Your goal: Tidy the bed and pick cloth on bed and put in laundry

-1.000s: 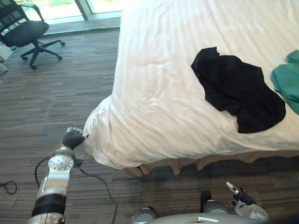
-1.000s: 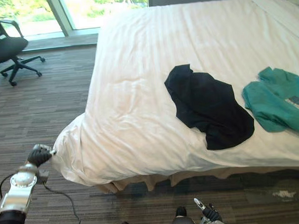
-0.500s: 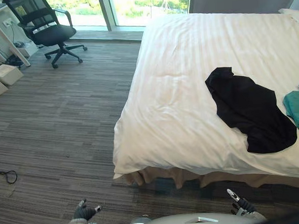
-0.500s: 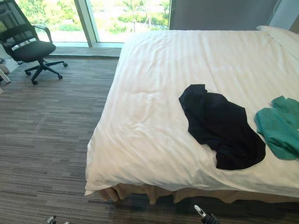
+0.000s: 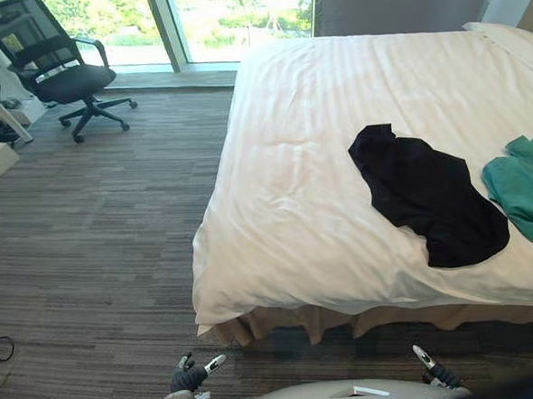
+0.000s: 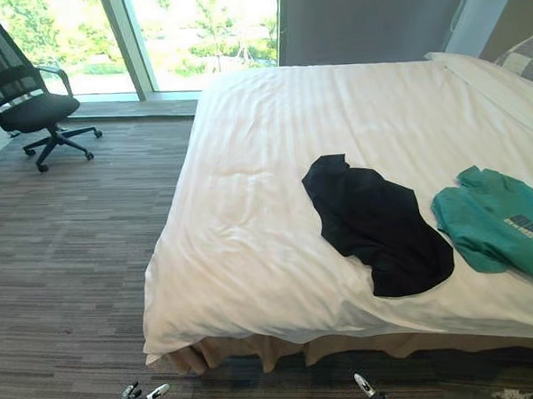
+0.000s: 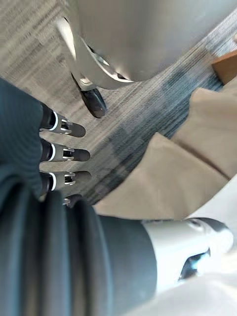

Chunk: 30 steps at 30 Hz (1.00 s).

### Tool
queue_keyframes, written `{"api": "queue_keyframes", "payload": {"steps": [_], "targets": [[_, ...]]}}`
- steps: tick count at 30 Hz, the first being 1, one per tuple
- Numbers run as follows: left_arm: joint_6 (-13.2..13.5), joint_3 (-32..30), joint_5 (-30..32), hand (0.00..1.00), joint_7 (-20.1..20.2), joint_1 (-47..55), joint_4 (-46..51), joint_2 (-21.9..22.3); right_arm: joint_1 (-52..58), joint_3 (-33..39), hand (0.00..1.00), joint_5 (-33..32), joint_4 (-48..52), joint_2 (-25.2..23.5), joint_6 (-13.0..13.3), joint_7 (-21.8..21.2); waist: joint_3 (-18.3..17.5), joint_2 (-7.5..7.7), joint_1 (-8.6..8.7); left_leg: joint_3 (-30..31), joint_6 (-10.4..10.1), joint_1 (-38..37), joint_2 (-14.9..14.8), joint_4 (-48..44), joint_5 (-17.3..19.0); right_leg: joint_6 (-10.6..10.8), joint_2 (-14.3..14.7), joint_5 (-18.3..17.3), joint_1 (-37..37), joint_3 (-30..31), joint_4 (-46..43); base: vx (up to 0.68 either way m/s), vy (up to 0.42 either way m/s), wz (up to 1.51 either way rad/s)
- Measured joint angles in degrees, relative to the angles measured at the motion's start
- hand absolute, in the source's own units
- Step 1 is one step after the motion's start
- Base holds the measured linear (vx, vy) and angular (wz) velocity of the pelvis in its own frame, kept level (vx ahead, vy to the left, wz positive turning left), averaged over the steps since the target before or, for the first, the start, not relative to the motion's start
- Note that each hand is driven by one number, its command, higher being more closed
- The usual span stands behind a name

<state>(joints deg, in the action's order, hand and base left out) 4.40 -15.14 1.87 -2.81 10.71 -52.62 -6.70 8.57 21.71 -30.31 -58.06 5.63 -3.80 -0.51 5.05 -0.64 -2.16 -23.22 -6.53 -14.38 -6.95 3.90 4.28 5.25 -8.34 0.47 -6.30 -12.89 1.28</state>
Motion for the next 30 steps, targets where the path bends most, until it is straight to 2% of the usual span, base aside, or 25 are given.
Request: {"api": "queue_keyframes", "payload": {"steps": [4,6,7,11,12,18,23,27,28,29,30], "targets": [[0.08,1.23,-0.14,0.0,0.82,-0.42,-1.12,0.21,-0.13,0.13,0.0,-2.39,-0.04,-0.16,2.26,3.16,0.15,-0.39,0.29,-1.49,-0.11,-0.89,0.01,-0.04,0.6,0.02,0.24,0.12,-0.07,1.24,0.14,-0.02,-0.007,-0.23],[0.07,1.61,-0.77,0.0,1.74,-0.5,-1.21,0.72,-0.09,0.3,0.0,-3.41,-0.05,-0.4,4.08,5.31,0.19,-0.35,1.05,-1.69,-0.12,-0.9,0.04,-0.07,0.78,0.04,0.26,0.31,-0.04,1.66,0.36,-0.03,-0.014,-0.12],[-0.07,1.65,-0.99,0.0,2.7,-0.7,-2.27,1.26,-0.1,0.37,0.0,-3.7,-0.02,-0.44,6.04,7.27,0.26,-0.33,1.11,-2.7,-0.2,-1.32,0.04,-0.1,0.97,0.01,0.44,0.57,0.05,2.7,0.55,-0.02,-0.008,-0.25],[-1.1,1.8,-3.69,0.0,3.74,-1.29,-3.32,2.13,-0.64,1.32,0.0,-3.11,0.34,-0.48,10.29,10.55,0.57,-0.27,1.26,-4.25,-0.19,-1.75,0.02,-0.94,1.74,0.05,0.64,0.95,0.22,4.12,0.77,-0.04,-0.017,-0.26],[-1.69,2.12,-4.62,0.0,4.15,-1.57,-3.32,2.1,-0.65,1.89,0.0,-2.13,0.53,-0.48,11.97,11.7,0.59,-0.25,1.32,-4.45,-0.17,-1.74,0.04,-1.07,1.89,0.07,0.64,1.03,0.36,4.28,0.77,-0.03,-0.021,-0.09],[-3.08,3.48,-4.9,0.0,5.01,-2.4,-3.32,2.13,-1.46,2.4,0.0,2.52,5.36,-0.44,17.61,17.19,1.05,0.19,1.32,-4.68,-0.16,-1.75,0.08,-1.15,1.92,0.05,0.69,1.09,0.63,4.98,0.64,-0.04,-0.035,-0.03],[-4.22,3.84,-5.41,0.0,5.14,-2.47,-3.25,1.73,-5.0,2.4,0.0,7.19,10.75,0.61,19.79,21.15,1.41,0.68,1.28,-4.74,-0.06,-1.7,-0.03,-2.3,2.69,0.03,0.81,1.29,0.87,5.96,0.6,-0.04,-0.035,-0.09],[-5.24,3.78,-5.84,0.0,5.49,-2.02,-2.52,0.87,-6.36,3.89,0.0,8.05,17.63,4.61,19.51,18.38,1.49,0.96,1.25,-4.64,0.05,-1.47,0.12,-2.87,3.2,0.06,0.52,1.31,1.03,6.03,0.53,-0.02,-0.013,-0.02],[-5.27,3.68,-5.82,0.0,5.66,-1.09,-1.61,0.41,-6.45,6.5,0.0,8.07,21.98,7.35,19.06,15.76,1.62,1.3,1.35,-4.63,0.13,-1.34,0.15,-3.11,3.52,0.06,0.46,1.3,1.12,6.03,0.51,0.0,0.0,0.0],[-5.26,3.67,-5.82,0.0,5.71,-0.97,-1.5,0.37,-6.45,6.76,0.0,8.07,22.46,7.67,19.04,15.57,1.64,1.36,1.38,-4.63,0.14,-1.32,0.15,-3.11,3.54,0.06,0.45,1.3,1.15,6.03,0.51,0.0,0.0,0.0],[-5.12,3.66,-5.83,0.0,6.32,-0.01,-0.86,-0.16,-6.54,8.63,0.0,8.06,25.91,10.46,18.83,13.49,1.41,1.39,1.38,-4.54,0.25,-0.61,0.22,-3.19,3.68,0.08,0.37,1.29,1.58,6.02,0.45,0.0,0.0,0.0]]}}
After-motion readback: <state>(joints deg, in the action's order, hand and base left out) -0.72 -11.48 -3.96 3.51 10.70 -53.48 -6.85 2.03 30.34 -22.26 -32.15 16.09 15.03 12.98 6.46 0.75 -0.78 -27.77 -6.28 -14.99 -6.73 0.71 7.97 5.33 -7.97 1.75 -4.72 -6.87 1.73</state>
